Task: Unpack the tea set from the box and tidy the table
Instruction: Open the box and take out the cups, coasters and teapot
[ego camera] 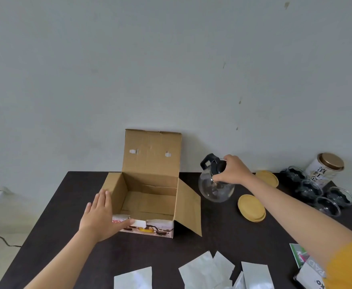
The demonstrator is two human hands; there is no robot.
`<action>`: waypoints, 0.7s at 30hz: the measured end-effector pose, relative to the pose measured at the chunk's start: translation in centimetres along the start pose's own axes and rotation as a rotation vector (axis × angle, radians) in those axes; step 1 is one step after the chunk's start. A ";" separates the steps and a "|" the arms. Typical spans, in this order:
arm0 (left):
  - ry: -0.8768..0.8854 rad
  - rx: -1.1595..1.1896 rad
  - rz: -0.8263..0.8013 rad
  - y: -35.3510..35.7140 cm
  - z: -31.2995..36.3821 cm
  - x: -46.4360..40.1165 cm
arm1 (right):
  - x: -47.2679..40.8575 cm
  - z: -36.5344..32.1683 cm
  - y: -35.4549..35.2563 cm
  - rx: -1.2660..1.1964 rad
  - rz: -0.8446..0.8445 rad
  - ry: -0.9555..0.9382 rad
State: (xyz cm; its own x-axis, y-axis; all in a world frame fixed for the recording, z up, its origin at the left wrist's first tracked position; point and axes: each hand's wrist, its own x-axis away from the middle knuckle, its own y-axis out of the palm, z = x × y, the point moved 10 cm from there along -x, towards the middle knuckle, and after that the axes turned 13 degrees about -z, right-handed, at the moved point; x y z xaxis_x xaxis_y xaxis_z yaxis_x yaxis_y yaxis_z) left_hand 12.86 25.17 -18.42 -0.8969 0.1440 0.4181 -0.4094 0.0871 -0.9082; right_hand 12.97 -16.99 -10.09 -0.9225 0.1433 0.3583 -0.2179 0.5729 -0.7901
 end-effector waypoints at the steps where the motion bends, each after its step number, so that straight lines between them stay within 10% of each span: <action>1: -0.005 0.000 -0.003 -0.1 -0.2 0.0 | -0.6 0.6 0.7 -0.004 -0.010 0.018; 21: -0.048 0.117 0.011 1.2 0.2 0.4 | -3.6 3.5 4.1 0.083 0.065 0.263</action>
State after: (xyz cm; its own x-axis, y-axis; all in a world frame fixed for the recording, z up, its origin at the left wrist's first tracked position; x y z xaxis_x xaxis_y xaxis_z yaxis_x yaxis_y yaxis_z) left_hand 11.92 25.17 -19.36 -0.9072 0.0966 0.4095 -0.4139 -0.0304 -0.9098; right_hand 14.30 -18.00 -16.34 -0.8234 0.3883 0.4138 -0.1961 0.4895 -0.8497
